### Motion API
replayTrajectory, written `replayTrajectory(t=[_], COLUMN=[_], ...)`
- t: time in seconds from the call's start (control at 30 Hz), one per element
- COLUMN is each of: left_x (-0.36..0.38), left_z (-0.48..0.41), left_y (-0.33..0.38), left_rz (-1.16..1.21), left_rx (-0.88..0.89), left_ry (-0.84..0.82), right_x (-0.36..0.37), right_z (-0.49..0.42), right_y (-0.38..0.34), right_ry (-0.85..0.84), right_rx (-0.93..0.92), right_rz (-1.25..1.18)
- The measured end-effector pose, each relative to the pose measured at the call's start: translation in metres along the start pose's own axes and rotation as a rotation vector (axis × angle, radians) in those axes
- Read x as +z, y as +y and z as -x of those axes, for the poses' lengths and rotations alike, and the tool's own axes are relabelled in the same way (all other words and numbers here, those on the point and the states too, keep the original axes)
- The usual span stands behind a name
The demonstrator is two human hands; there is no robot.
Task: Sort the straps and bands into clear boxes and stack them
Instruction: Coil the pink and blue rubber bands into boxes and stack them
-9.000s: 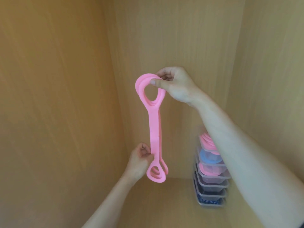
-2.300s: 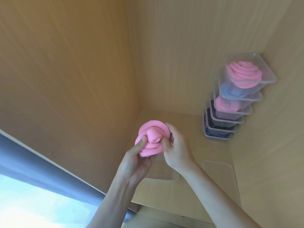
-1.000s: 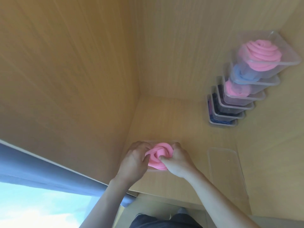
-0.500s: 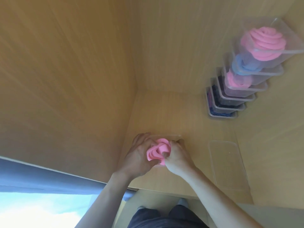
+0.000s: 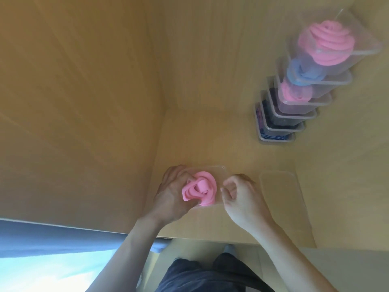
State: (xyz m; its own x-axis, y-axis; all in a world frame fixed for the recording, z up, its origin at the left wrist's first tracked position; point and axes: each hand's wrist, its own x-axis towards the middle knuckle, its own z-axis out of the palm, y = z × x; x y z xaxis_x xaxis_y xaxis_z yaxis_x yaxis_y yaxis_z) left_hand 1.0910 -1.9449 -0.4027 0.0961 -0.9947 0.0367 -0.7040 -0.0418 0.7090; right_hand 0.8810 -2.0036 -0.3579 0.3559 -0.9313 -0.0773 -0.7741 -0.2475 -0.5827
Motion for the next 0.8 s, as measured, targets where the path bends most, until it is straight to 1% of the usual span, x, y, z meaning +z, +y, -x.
replayTrajectory(t=[0.07, 0.13, 0.2, 0.27, 0.43, 0.57, 0.63, 0.73, 0.8], left_x=[0.0, 0.0, 0.001, 0.002, 0.004, 0.005, 0.005, 0.005, 0.005], left_z=[0.002, 0.004, 0.004, 0.005, 0.007, 0.009, 0.008, 0.007, 0.007], left_y=[-0.001, -0.004, -0.007, -0.009, -0.009, -0.009, -0.01, -0.01, -0.007], left_rz=[0.004, 0.009, 0.007, 0.007, 0.018, 0.029, 0.035, 0.06, 0.091], left_rx=[0.014, 0.024, 0.028, 0.023, -0.001, 0.01, 0.016, 0.007, -0.004], left_ry=[0.008, 0.015, 0.021, 0.029, 0.032, 0.046, 0.045, 0.055, 0.064], right_x=[-0.011, -0.018, -0.021, -0.02, 0.001, 0.007, 0.002, -0.012, -0.025], right_z=[0.007, 0.01, 0.012, 0.018, 0.028, 0.03, 0.03, 0.028, 0.026], right_y=[0.024, 0.05, 0.071, 0.084, 0.095, 0.092, 0.087, 0.076, 0.066], right_ry=[0.06, 0.071, 0.042, -0.003, 0.045, 0.049, 0.026, 0.065, 0.144], right_rx=[0.076, 0.211, 0.332, 0.389, 0.395, 0.354, 0.346, 0.333, 0.279], right_rz=[0.036, 0.111, 0.237, 0.329, 0.38, 0.596, 0.648, 0.614, 0.467])
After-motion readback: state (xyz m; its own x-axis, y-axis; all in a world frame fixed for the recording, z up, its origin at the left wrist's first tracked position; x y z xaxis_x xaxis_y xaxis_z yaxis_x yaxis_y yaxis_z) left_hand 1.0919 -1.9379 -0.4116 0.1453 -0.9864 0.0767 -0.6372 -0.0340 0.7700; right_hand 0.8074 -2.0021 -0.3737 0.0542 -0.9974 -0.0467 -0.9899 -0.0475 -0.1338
